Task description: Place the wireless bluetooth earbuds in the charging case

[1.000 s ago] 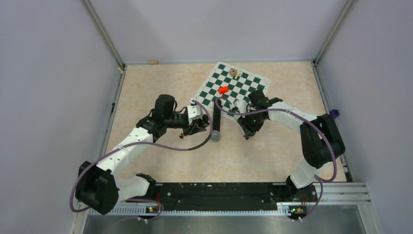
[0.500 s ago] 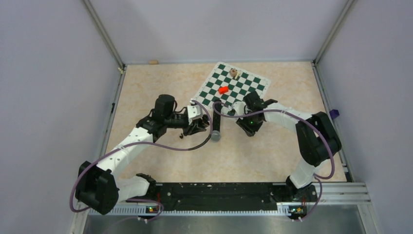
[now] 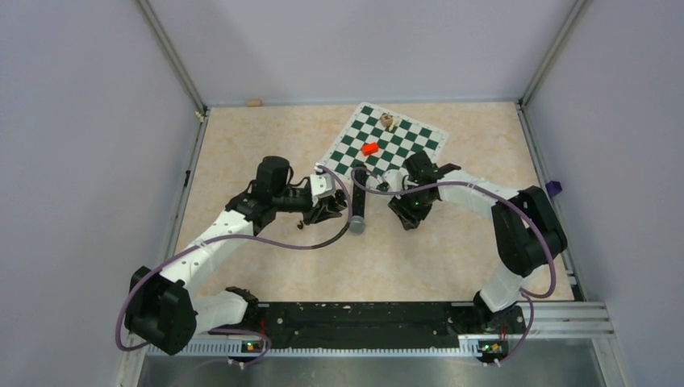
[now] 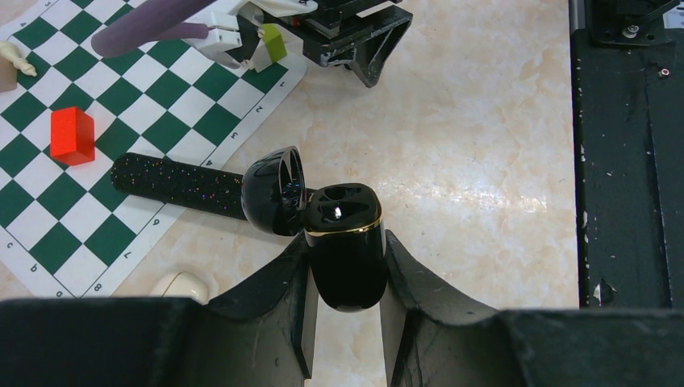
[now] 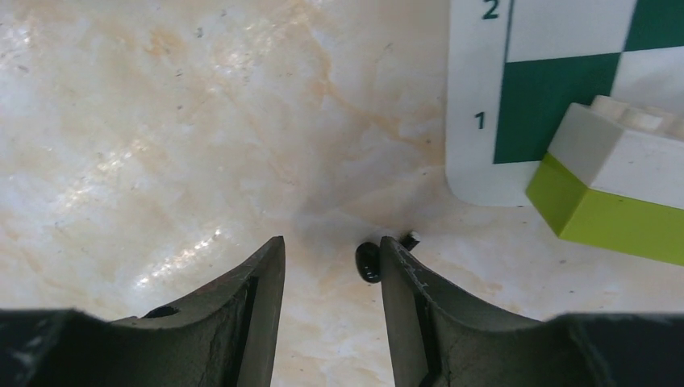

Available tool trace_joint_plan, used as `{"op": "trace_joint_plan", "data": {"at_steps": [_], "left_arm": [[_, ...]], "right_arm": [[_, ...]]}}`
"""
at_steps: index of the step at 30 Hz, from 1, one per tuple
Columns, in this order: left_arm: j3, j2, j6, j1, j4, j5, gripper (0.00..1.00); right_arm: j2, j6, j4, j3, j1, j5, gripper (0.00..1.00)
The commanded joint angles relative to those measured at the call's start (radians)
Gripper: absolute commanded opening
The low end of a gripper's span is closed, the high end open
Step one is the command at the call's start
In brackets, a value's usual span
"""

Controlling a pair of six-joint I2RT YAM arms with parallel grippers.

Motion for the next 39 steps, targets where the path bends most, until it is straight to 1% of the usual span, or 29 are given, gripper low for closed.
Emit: {"op": "trace_joint_plan", "data": {"at_steps": [1, 3, 5, 10, 16, 26, 32, 39], "left_arm": [[0.005, -0.02, -0.003, 0.006, 0.038, 0.026, 0.0], [0.004, -0.019, -0.001, 0.004, 0.038, 0.026, 0.0], [0.004, -0.017, -0.002, 0.005, 0.037, 0.027, 0.0], [0.003, -0.013, -0.001, 0.004, 0.037, 0.031, 0.0], [0.003, -0.014, -0.001, 0.005, 0.038, 0.029, 0.0], [0.004, -0.013, 0.001, 0.006, 0.038, 0.032, 0.0], [0.003, -0.014, 0.0, 0.004, 0.037, 0.032, 0.0], [0.003, -0.003, -0.001, 0.003, 0.042, 0.041, 0.0]], "right_arm": [[0.0, -0.011, -0.059, 0.051, 0.005, -0.128, 0.46], [-0.001, -0.012, -0.065, 0.057, 0.005, -0.142, 0.46], [-0.019, -0.011, -0.051, 0.055, 0.005, -0.104, 0.46], [-0.069, -0.021, -0.023, 0.034, 0.004, -0.073, 0.46], [-0.037, -0.05, -0.071, 0.039, 0.005, -0.138, 0.46], [-0.005, -0.057, -0.072, 0.036, 0.004, -0.034, 0.46], [-0.022, -0.07, -0.1, 0.042, 0.004, 0.006, 0.46], [-0.077, -0.095, -0.155, 0.023, 0.001, 0.056, 0.46]]}}
